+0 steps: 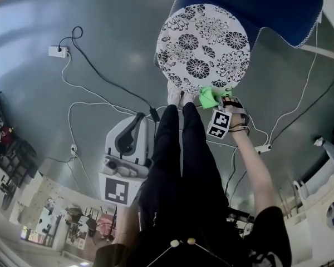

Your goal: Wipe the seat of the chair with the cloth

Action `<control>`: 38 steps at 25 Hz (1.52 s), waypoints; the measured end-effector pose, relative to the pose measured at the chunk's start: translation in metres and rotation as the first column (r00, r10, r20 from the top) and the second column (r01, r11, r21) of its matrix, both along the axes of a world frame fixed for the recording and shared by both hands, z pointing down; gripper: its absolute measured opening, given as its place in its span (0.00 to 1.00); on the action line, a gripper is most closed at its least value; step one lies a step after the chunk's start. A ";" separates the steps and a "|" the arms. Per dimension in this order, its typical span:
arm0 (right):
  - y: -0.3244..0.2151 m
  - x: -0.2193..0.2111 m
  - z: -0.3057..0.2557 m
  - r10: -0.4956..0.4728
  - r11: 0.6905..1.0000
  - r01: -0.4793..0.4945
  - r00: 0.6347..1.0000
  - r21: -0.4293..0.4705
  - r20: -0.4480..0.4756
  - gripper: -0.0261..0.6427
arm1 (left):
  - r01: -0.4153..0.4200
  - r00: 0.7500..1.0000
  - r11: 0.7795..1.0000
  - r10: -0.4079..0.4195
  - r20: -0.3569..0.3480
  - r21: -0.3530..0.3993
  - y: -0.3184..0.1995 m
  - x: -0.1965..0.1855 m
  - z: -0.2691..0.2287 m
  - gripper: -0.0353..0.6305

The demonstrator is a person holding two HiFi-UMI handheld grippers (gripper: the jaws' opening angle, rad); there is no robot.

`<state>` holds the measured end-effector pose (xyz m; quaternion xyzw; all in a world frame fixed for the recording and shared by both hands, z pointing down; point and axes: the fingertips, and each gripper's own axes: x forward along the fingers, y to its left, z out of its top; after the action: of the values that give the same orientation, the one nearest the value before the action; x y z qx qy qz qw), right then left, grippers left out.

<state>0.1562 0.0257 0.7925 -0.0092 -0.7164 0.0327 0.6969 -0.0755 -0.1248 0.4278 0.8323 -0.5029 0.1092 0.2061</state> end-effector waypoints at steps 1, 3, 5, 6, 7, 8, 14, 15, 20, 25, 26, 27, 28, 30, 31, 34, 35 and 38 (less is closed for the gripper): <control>0.008 0.000 -0.002 -0.006 1.000 0.006 1.000 -0.010 -0.002 0.12 | -0.002 1.000 1.000 0.002 0.000 0.006 0.001 -0.001 -0.002 0.06; 0.017 -0.004 -0.012 -0.010 1.000 0.010 1.000 -0.010 0.002 0.12 | -0.003 1.000 1.000 0.003 0.002 0.021 0.002 -0.004 -0.010 0.06; 0.019 -0.008 -0.031 0.003 1.000 -0.004 1.000 0.010 0.014 0.12 | -0.002 1.000 0.999 0.002 0.003 0.039 0.003 -0.006 -0.020 0.06; 0.016 -0.011 -0.044 0.022 0.999 -0.022 0.999 0.029 0.025 0.12 | -0.004 1.000 0.999 0.004 0.005 0.050 0.004 -0.007 -0.027 0.06; 0.010 -0.014 -0.059 0.052 0.997 -0.054 0.998 0.052 0.044 0.12 | -0.007 1.000 0.998 0.007 0.005 0.064 0.004 -0.006 -0.036 0.06; 0.002 -0.018 -0.078 0.095 0.992 -0.101 0.993 0.079 0.072 0.12 | -0.012 1.000 0.997 0.011 0.003 0.083 0.003 -0.006 -0.046 0.06; -0.079 -0.042 -0.242 0.418 0.832 -0.520 0.817 0.193 0.399 0.12 | -0.072 0.997 0.976 0.075 -0.004 0.204 -0.011 0.007 -0.121 0.06; -0.090 -0.044 -0.273 0.436 0.800 -0.565 0.779 0.203 0.450 0.12 | -0.086 0.996 0.973 0.089 -0.001 0.215 -0.013 0.010 -0.133 0.06; -0.128 -0.054 -0.424 0.388 0.642 -0.731 0.571 0.232 0.723 0.12 | -0.153 0.988 0.947 0.153 0.020 0.282 -0.019 0.026 -0.187 0.06; -0.119 -0.064 -0.573 0.262 0.514 -0.850 0.283 0.115 0.922 0.11 | -0.195 0.977 0.914 0.211 -0.007 0.355 -0.002 0.034 -0.247 0.06; -0.114 -0.064 -0.595 0.242 0.502 -0.859 0.252 0.101 0.937 0.11 | -0.196 0.977 0.908 0.215 -0.010 0.370 0.002 0.035 -0.257 0.06; -0.109 -0.061 -0.615 0.227 0.488 -0.868 0.230 0.094 0.946 0.11 | -0.196 0.976 0.904 0.217 -0.013 0.380 0.005 0.036 -0.265 0.06; -0.104 -0.055 -0.632 0.212 0.471 -0.877 0.214 0.092 0.953 0.11 | -0.196 0.976 0.900 0.219 -0.016 0.388 0.007 0.037 -0.274 0.06; -0.098 -0.042 -0.662 0.167 0.427 -0.898 0.192 0.105 0.967 0.11 | -0.195 0.975 0.895 0.220 -0.016 0.402 0.011 0.038 -0.291 0.06; -0.095 -0.036 -0.675 0.144 0.399 -0.911 0.176 0.106 0.974 0.11 | -0.194 0.976 0.893 0.218 -0.014 0.407 0.012 0.037 -0.298 0.06; -0.086 -0.021 -0.705 0.086 0.309 -0.946 0.132 0.099 0.988 0.11 | -0.188 0.976 0.884 0.215 -0.017 0.427 0.020 0.031 -0.311 0.06; -0.082 -0.017 -0.711 0.067 0.282 -0.953 0.131 0.107 0.989 0.11 | -0.186 0.976 0.880 0.217 -0.023 0.438 0.023 0.029 -0.314 0.06; -0.073 -0.006 -0.719 0.032 0.211 -0.969 0.140 0.130 0.990 0.11 | -0.181 0.975 0.870 0.218 -0.029 0.459 0.029 0.026 -0.321 0.06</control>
<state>0.1500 -0.0477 0.0733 0.6046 -0.7949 -0.0253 0.0444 -0.0500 -0.0956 0.1065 0.9084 -0.4171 -0.0239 0.0140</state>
